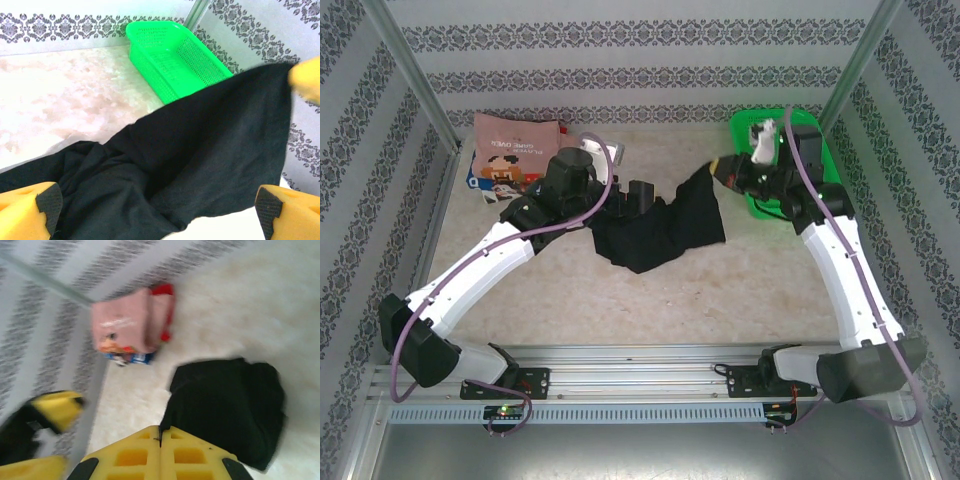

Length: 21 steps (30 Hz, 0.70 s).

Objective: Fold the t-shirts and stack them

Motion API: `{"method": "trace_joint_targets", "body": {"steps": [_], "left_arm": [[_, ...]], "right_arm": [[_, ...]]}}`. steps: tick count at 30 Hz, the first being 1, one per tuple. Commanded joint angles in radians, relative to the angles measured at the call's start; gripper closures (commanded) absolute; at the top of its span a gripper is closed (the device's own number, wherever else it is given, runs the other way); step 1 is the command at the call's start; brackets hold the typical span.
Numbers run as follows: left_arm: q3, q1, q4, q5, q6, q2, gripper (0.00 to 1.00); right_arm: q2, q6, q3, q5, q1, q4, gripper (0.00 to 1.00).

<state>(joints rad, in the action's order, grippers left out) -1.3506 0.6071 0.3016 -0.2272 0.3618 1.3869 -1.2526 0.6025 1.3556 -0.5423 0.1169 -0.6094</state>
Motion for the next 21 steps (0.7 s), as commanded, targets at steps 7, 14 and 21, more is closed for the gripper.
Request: {"method": "trace_joint_targets", "body": {"steps": [7, 14, 21], "left_arm": [[0.078, 0.01, 0.052, 0.032, 0.018, -0.042, 0.0], [0.107, 0.033, 0.097, 0.032, 0.017, -0.008, 0.0], [0.168, 0.038, 0.08, -0.004, 0.047, -0.002, 0.0]], "right_arm": [[0.042, -0.098, -0.221, 0.192, -0.155, -0.262, 1.0], [0.054, -0.096, -0.314, 0.435, -0.221, -0.366, 1.0], [0.087, -0.077, -0.426, 0.5, -0.252, -0.311, 1.0]]}}
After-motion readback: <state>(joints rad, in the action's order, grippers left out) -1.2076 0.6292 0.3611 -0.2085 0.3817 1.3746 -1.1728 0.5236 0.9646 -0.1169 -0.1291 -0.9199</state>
